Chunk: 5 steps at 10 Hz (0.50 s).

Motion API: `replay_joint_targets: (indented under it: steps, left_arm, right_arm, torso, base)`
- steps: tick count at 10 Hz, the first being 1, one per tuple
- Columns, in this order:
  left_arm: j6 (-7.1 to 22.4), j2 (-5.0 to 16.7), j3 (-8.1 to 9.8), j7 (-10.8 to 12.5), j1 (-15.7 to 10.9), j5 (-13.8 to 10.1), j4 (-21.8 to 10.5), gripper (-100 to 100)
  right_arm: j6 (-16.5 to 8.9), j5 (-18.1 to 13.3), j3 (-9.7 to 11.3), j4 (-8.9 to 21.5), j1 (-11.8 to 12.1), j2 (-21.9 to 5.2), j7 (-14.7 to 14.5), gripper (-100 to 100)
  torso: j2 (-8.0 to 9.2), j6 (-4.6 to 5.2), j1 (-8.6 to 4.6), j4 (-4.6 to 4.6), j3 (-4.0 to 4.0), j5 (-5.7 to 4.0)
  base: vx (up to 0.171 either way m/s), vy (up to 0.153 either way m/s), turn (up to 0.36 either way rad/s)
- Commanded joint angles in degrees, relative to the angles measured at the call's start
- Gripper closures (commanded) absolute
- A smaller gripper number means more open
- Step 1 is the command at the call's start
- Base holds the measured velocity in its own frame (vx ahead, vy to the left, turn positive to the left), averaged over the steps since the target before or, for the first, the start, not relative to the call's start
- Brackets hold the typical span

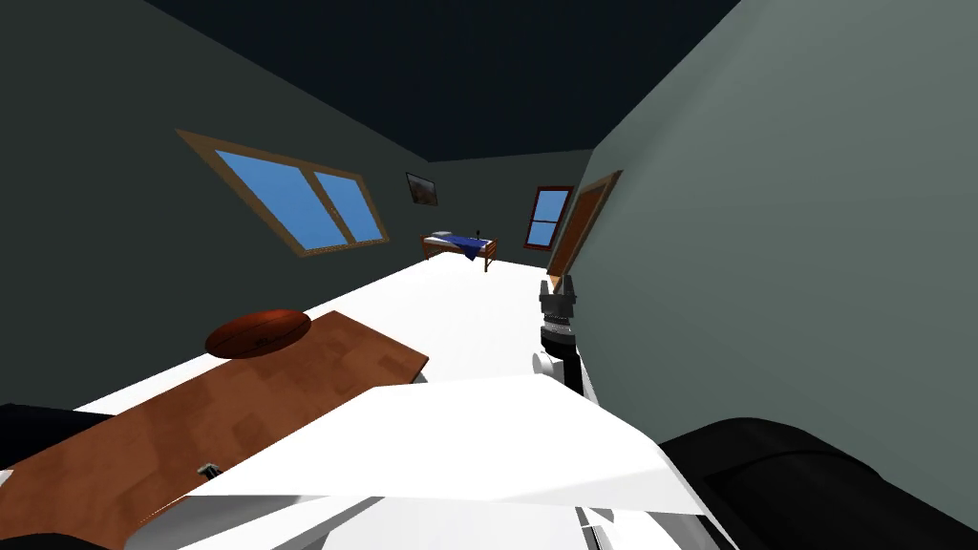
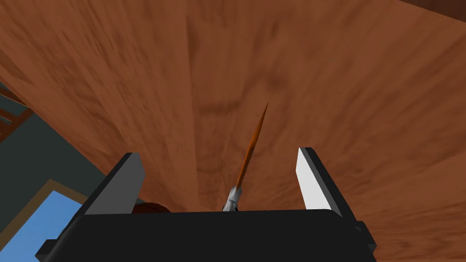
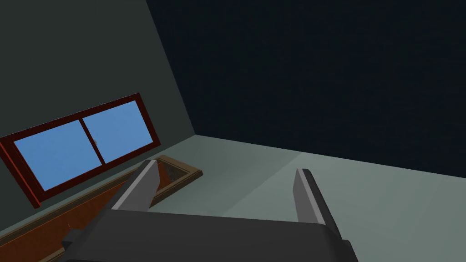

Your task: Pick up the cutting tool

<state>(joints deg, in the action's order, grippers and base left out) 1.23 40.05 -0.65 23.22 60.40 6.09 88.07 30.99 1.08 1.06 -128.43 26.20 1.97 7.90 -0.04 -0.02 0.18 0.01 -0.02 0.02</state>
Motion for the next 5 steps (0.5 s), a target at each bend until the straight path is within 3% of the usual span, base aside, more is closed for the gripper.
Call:
replay_joint_targets:
  steps: [1, 2, 3, 5]
  left_arm:
    - [0.2, 1.1, -0.69, 0.9, -0.4, -0.5, -2.6, -100]
    - [0.2, 1.1, -0.69, 0.9, -0.4, -0.5, -2.6, -100]
    - [1.3, 2.1, -1.53, 1.7, 0.3, -0.9, -4.0, -100]
    - [3.4, 3.9, -3.16, 3.3, 1.3, -1.7, -6.5, -100]
  right_arm:
    - [0.0, 0.0, 0.0, 0.0, 0.0, 0.0, 0.0, 0]
    - [0.0, 0.0, 0.0, 0.0, 0.0, 0.0, 0.0, 0]
    - [0.0, 0.0, 0.0, 0.0, 0.0, 0.0, 0.0, 0]
    - [0.0, 0.0, 0.0, 0.0, 0.0, 0.0, 0.0, 0]
  torso:
    - [0.0, 0.0, 0.0, 0.0, 0.0, 0.0]
    - [0.0, -0.1, 0.0, 0.0, 0.0, 0.01]
    - [0.02, -0.1, -0.1, 0.0, 0.01, -0.01]
    - [0.0, 0.01, 0.0, 0.0, 0.0, -0.01]
  base:
    - [0.012, 0.044, -0.133]
    - [0.006, 0.015, 0.068]
    - [0.004, 0.009, -0.26]
    - [0.011, 0.059, -0.441]
